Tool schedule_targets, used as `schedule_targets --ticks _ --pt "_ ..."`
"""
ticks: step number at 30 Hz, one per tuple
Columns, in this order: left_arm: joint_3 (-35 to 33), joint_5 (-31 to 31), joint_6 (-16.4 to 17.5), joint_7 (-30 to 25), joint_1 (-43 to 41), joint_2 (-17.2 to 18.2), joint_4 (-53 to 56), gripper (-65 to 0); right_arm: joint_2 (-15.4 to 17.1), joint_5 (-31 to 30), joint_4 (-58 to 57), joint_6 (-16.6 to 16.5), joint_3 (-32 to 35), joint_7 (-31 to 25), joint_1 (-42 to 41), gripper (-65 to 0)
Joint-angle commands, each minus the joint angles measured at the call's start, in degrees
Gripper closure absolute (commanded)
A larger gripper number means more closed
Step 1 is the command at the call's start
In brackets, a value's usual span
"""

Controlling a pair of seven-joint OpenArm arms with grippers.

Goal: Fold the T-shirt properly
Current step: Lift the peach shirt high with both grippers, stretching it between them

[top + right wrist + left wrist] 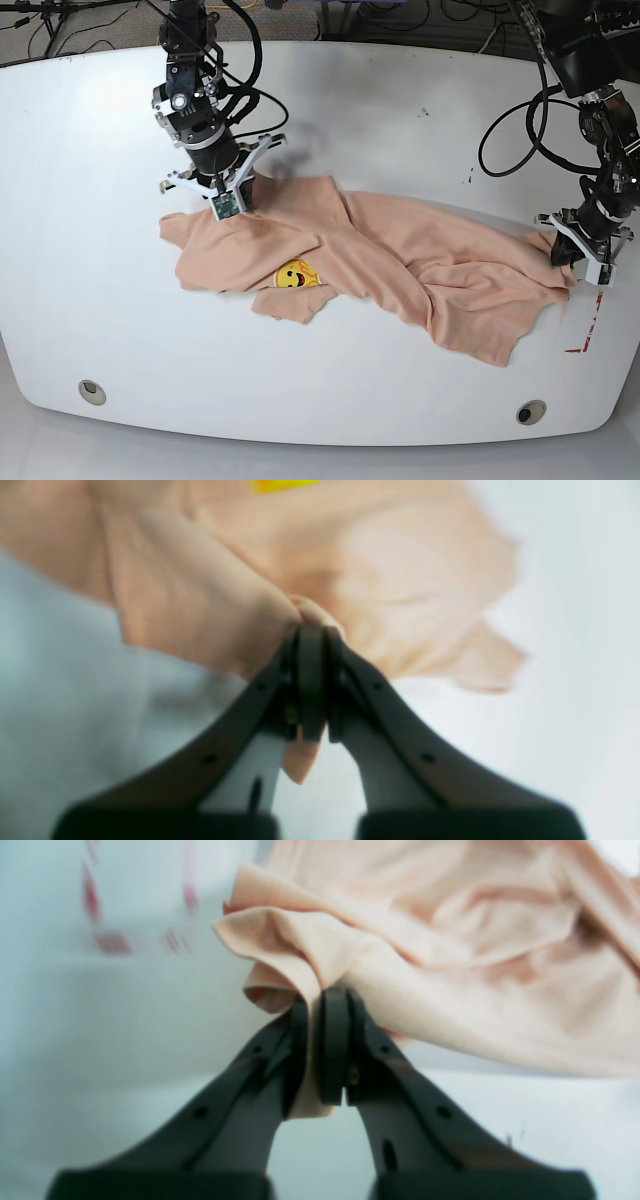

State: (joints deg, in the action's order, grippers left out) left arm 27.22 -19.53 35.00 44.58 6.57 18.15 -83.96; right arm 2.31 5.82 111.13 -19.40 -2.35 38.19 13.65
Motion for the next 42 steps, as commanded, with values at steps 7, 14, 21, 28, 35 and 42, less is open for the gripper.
schedule_targets --ticks 7,14,21,28,35,42 --pt "1.3 -0.7 0.0 4.7 5.3 1.2 -8.5 0.0 3.1 -0.1 1.4 0.3 -0.2 0.5 -9.0 0.0" --pt "3.6 -0.6 0.0 9.4 11.5 1.4 -12.7 0.0 5.5 -0.2 1.2 -1.1 -0.2 1.4 -17.6 0.0" --pt "3.8 -0.6 0.0 15.5 19.1 1.5 -14.6 0.0 8.2 -0.2 1.1 -4.0 -0.2 1.6 -25.6 -0.2" --pt "3.4 -0.6 -0.1 15.9 26.4 3.1 -16.4 0.0 10.8 -0.2 0.2 -6.1 0.0 1.6 -33.9 -0.5" --pt "3.3 -0.6 -0.1 15.9 34.4 3.2 -16.0 0.0 13.5 -0.2 -4.5 -9.3 -0.2 1.6 -43.6 -0.6" --pt "0.8 -0.6 -0.1 15.9 42.4 3.2 -14.0 0.0 16.0 -0.1 -10.9 -10.8 0.1 1.6 -53.3 -0.6"
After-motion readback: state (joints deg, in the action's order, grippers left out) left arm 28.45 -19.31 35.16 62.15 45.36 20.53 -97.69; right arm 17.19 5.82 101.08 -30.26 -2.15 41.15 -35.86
